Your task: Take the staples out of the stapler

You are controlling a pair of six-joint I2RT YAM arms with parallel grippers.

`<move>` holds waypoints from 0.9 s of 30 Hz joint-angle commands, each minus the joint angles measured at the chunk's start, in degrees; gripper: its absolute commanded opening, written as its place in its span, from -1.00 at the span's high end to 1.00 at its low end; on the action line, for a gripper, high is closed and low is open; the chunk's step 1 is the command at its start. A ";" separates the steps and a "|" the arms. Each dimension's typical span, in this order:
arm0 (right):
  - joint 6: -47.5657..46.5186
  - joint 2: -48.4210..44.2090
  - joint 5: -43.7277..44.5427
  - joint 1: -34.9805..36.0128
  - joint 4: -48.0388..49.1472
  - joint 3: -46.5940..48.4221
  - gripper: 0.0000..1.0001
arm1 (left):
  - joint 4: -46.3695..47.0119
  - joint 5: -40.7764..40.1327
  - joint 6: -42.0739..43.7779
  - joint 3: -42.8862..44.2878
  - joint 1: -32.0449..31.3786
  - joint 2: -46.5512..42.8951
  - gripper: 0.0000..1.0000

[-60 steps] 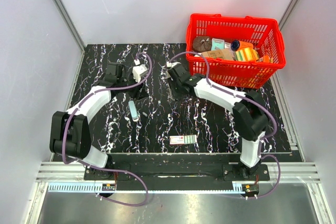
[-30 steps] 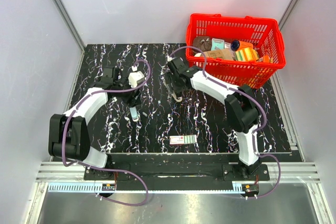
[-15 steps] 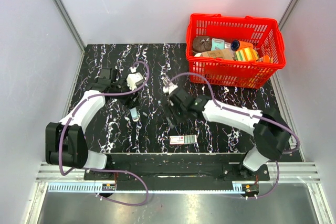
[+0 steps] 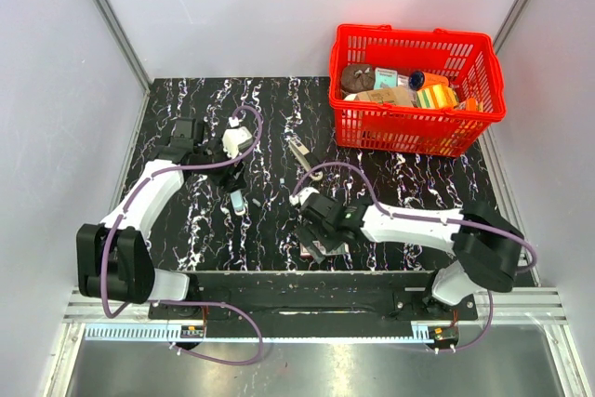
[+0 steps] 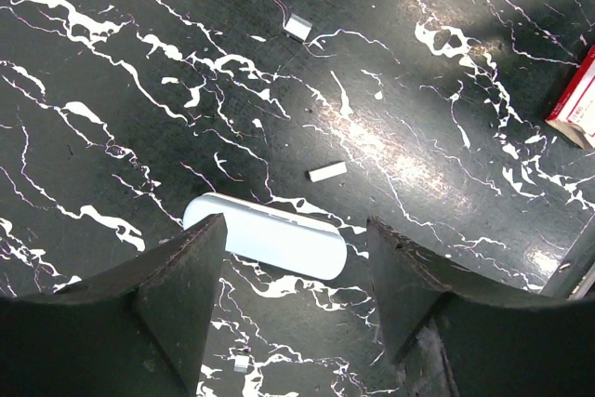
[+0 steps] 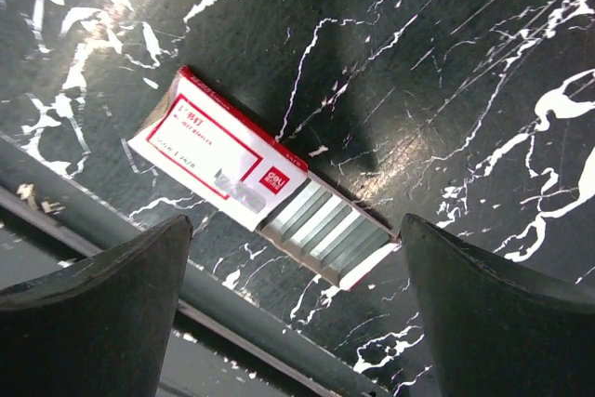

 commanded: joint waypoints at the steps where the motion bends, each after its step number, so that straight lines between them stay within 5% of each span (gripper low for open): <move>1: -2.86 4.66 4.32 1.81 -0.32 2.94 -0.99 | -0.29 0.64 -0.09 2.49 0.35 -2.56 -0.33; 13: -4.45 13.09 8.45 1.90 -3.48 7.25 -0.98 | -0.47 0.37 0.79 2.76 1.49 -1.86 -0.33; 17: -5.94 14.51 7.84 0.50 -3.57 8.13 -0.82 | -0.20 0.37 1.14 2.58 2.19 -1.51 -0.33; 27: -11.13 12.83 -5.07 -2.40 0.99 17.95 -0.76 | 0.85 0.11 1.50 2.05 3.77 0.16 -0.33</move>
